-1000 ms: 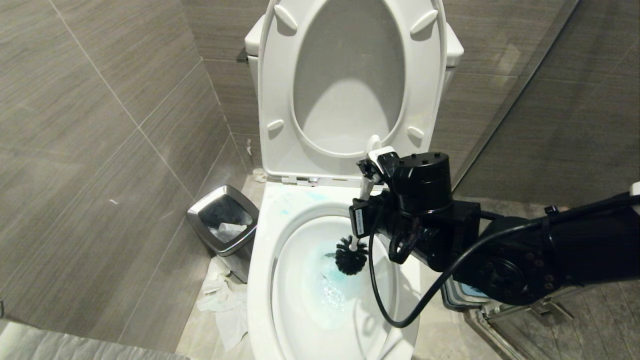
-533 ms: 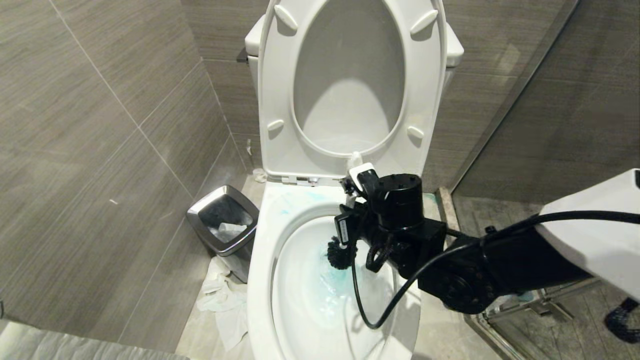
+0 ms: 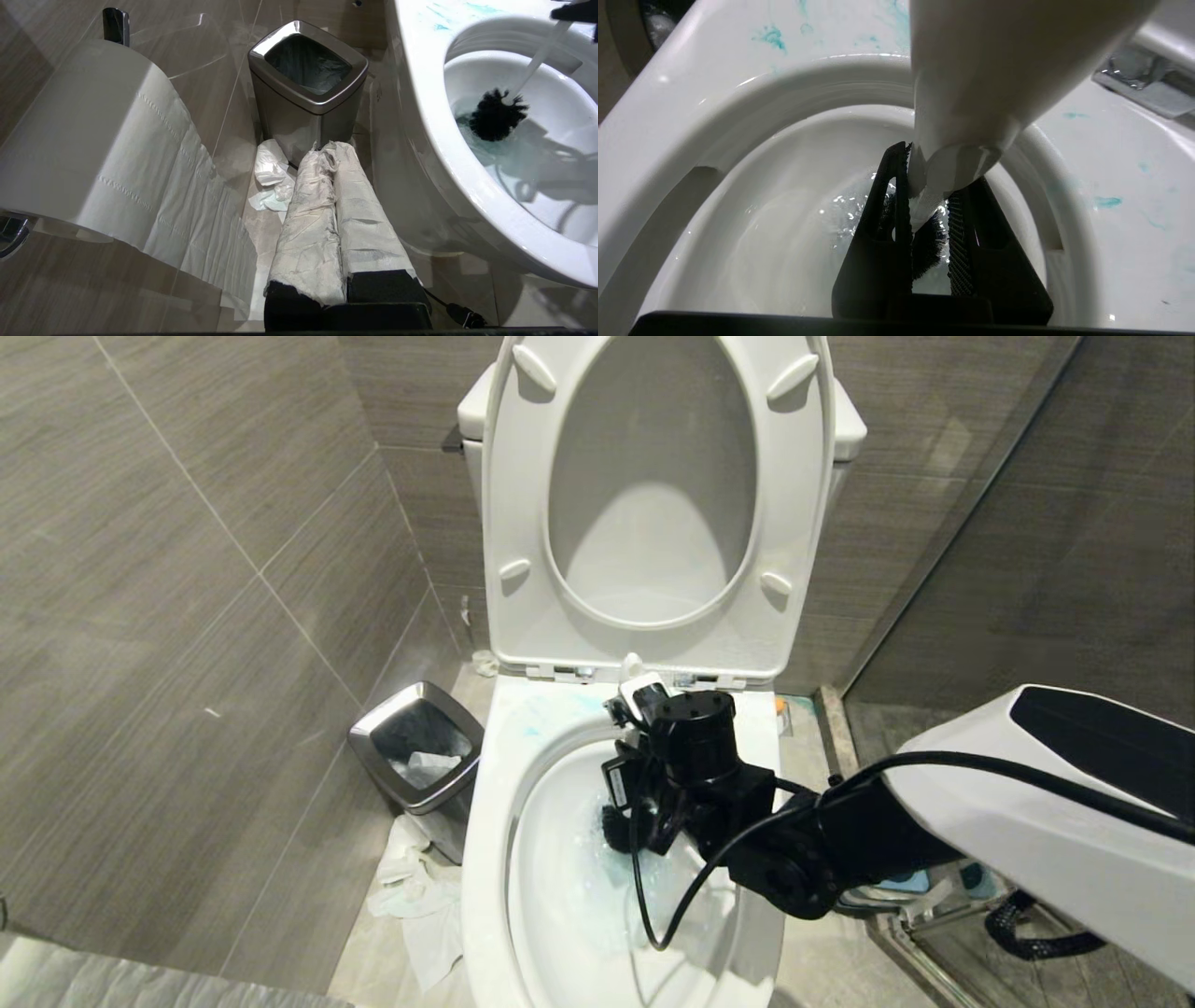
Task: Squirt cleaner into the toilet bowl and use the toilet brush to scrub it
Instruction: Scrub the toilet bowl
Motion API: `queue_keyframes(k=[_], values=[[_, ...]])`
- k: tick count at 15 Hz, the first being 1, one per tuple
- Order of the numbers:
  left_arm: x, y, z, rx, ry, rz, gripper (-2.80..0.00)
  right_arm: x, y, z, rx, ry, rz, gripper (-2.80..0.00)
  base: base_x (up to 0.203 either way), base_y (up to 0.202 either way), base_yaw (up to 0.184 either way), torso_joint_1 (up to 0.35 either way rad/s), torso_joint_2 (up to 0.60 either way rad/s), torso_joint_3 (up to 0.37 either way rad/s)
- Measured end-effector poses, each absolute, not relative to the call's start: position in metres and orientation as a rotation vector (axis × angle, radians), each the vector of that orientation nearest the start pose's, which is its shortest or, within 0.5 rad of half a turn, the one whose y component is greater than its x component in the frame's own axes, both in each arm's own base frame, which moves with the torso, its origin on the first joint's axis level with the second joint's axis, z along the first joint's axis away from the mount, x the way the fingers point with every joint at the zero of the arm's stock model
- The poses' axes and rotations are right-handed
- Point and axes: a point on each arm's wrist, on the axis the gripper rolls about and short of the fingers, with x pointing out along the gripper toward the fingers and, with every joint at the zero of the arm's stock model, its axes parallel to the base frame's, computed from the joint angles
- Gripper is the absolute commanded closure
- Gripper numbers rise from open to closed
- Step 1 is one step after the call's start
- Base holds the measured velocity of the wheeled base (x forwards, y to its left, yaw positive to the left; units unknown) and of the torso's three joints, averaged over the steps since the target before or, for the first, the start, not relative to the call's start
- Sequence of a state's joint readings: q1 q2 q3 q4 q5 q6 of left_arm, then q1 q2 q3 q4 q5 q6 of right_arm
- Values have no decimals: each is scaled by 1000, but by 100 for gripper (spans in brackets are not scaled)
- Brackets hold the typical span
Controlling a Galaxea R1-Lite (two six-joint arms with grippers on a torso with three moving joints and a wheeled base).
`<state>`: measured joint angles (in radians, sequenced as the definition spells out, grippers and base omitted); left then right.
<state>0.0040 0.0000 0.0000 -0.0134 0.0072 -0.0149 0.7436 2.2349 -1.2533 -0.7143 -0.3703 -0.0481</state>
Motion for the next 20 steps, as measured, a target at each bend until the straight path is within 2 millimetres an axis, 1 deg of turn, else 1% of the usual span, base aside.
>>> queue_keyframes(k=[2,4,6,9,11,13,16,18,20], values=[[-23,0,77,-15,-13,11,0,320,285,118,-188,214,371,0,0,0,0,0,0,0],[-23,0,77,-15,-13,11,0,304,279,127,-193,217,376,0,0,0,0,0,0,0],[-23,0,77,-15,-13,11,0,295,274,134,-188,213,375,0,0,0,0,0,0,0],[-23,0,77,-15,-13,11,0,295,272,141,-179,196,371,0,0,0,0,0,0,0],[-23,0,77,-15,-13,11,0,303,273,147,-165,173,359,0,0,0,0,0,0,0],[-23,0,77,-15,-13,11,0,313,282,155,-159,145,359,0,0,0,0,0,0,0],[-23,0,77,-15,-13,11,0,324,305,151,-171,131,382,0,0,0,0,0,0,0],[-23,0,77,-15,-13,11,0,319,328,142,-176,128,425,0,0,0,0,0,0,0],[-23,0,77,-15,-13,11,0,305,347,134,-185,133,461,0,0,0,0,0,0,0]])
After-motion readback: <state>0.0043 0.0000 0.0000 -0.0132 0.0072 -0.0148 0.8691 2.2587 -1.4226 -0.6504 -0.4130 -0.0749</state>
